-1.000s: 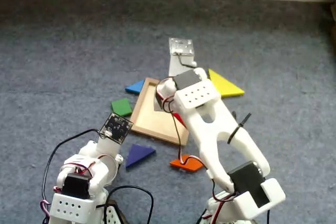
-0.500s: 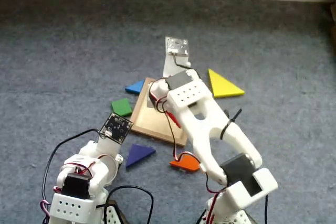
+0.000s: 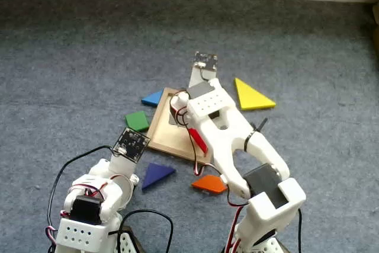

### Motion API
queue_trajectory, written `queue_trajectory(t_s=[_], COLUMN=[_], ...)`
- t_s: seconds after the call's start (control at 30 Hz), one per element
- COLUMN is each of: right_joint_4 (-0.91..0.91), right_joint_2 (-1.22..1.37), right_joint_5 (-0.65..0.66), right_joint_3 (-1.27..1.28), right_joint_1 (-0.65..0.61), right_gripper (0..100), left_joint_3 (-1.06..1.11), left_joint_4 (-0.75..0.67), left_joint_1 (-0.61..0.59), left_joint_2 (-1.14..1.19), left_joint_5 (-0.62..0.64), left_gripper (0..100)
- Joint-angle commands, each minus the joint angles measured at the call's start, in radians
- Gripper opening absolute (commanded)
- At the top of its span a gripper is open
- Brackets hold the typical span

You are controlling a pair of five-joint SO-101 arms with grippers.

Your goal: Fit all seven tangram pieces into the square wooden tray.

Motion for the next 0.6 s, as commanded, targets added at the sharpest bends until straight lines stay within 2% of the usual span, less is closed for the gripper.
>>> queue_trajectory(t_s=[0.0,0.13,0.43,0.5,0.57], right_joint_4=[-0.005,-0.005,0.047,0.058,0.053], right_joint_2=[-0.012,-0.013,-0.021,-0.019,-0.013], right_joint_5=[-0.009,-0.009,0.008,0.069,0.137], right_joint_3=[-0.050,-0.048,-0.059,-0.087,-0.116], right_joint_1=[0.022,0.022,0.022,0.018,0.019], right_gripper=[29.9,40.9,40.9,37.9,28.5], left_joint_3=[0.019,0.019,0.019,0.019,0.019], left_joint_4=[0.005,0.005,0.005,0.005,0.005], left_joint_1=[0.013,0.013,0.013,0.013,0.013], left_joint_2=[-0.028,-0.028,-0.028,-0.028,-0.028], left_joint_5=[-0.005,-0.005,-0.005,-0.005,-0.005], left_gripper=[1,1,1,1,1])
